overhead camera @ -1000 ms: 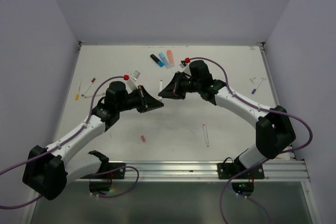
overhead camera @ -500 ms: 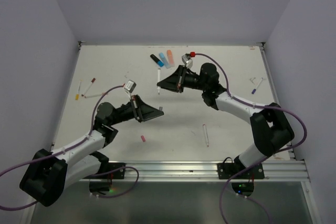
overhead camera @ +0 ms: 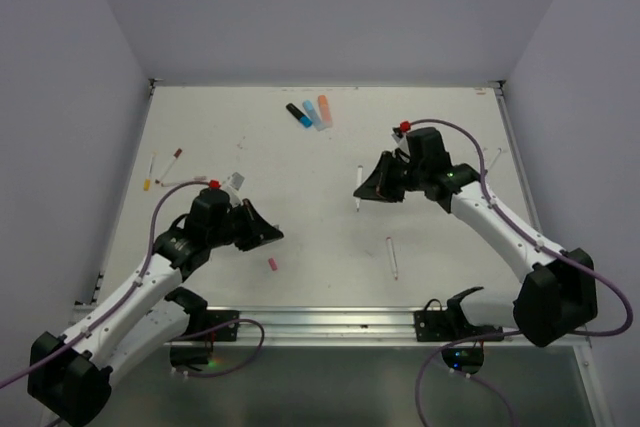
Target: Open the pen caps
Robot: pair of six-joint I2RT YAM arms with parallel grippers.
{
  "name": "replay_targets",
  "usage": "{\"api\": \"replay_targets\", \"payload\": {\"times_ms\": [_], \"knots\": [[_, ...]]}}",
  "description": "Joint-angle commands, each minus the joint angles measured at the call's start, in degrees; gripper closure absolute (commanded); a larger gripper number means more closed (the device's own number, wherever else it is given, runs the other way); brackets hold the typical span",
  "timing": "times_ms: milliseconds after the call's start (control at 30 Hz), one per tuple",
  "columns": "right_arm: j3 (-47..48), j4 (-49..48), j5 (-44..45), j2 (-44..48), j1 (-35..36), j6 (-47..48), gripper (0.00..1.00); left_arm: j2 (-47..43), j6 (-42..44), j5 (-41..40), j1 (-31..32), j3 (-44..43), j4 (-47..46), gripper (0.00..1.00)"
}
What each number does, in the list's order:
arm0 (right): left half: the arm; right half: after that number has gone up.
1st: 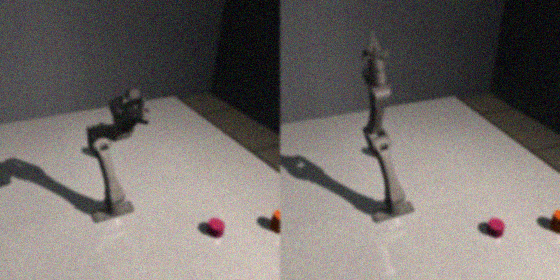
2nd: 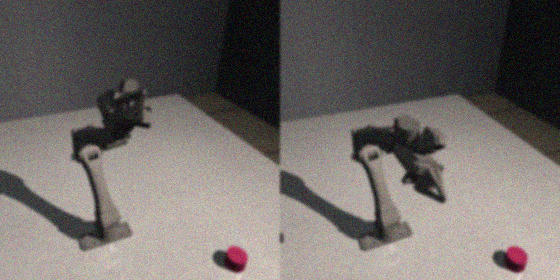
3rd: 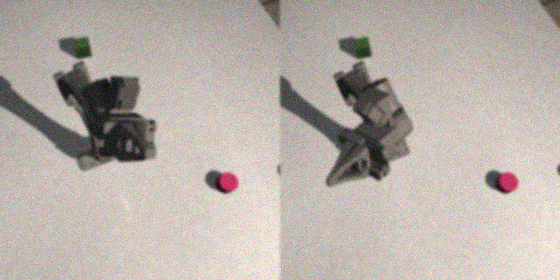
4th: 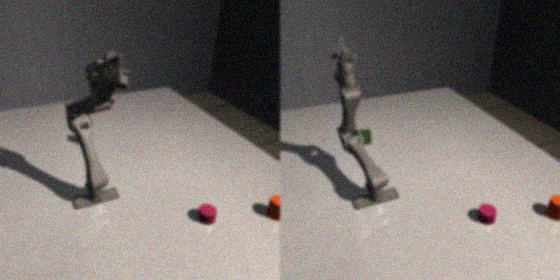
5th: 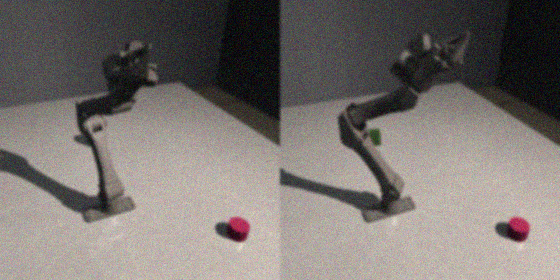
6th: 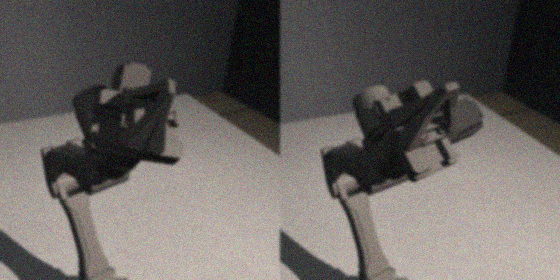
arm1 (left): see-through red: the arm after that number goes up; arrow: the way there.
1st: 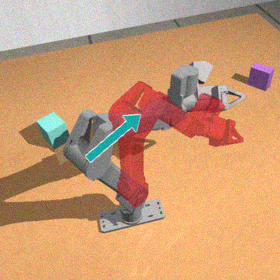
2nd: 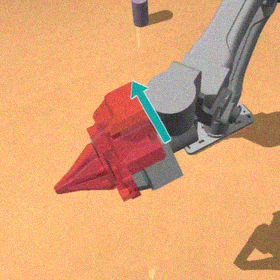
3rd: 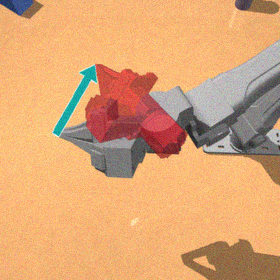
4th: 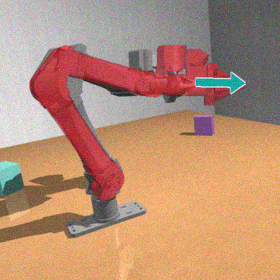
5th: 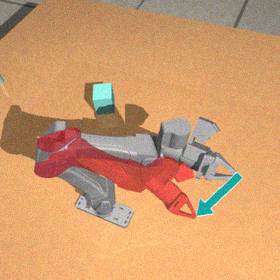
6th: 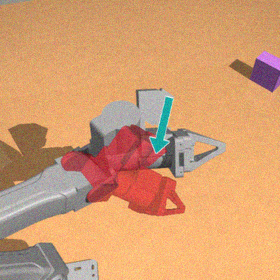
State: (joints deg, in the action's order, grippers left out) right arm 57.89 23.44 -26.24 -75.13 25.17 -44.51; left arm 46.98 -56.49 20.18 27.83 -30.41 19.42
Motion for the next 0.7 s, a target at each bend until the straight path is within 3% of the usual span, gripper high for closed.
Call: {"api": "replay_targets", "payload": {"times_ms": [0, 200, 400, 667], "knots": [[-4.00, 13.28, 5.31, 5.08, -2.75, 5.93, 1.00, -4.70, -0.11, -9.37, 0.20, 3.95, 11.52, 1.00], [-4.89, 22.16, 9.89, 6.67, -8.37, 8.83, 1.00, -1.20, -0.03, -10.87, 0.38, 7.82, 10.55, 1.00], [-6.82, 23.40, 7.16, 5.61, -14.09, 12.16, 1.00, 0.74, -0.46, -12.19, 0.82, 9.66, 10.20, 1.00], [-7.26, 25.51, 10.86, 1.75, -14.80, 14.54, 1.00, 6.01, 0.68, -8.23, 1.08, 10.99, 4.66, 1.00]]}}
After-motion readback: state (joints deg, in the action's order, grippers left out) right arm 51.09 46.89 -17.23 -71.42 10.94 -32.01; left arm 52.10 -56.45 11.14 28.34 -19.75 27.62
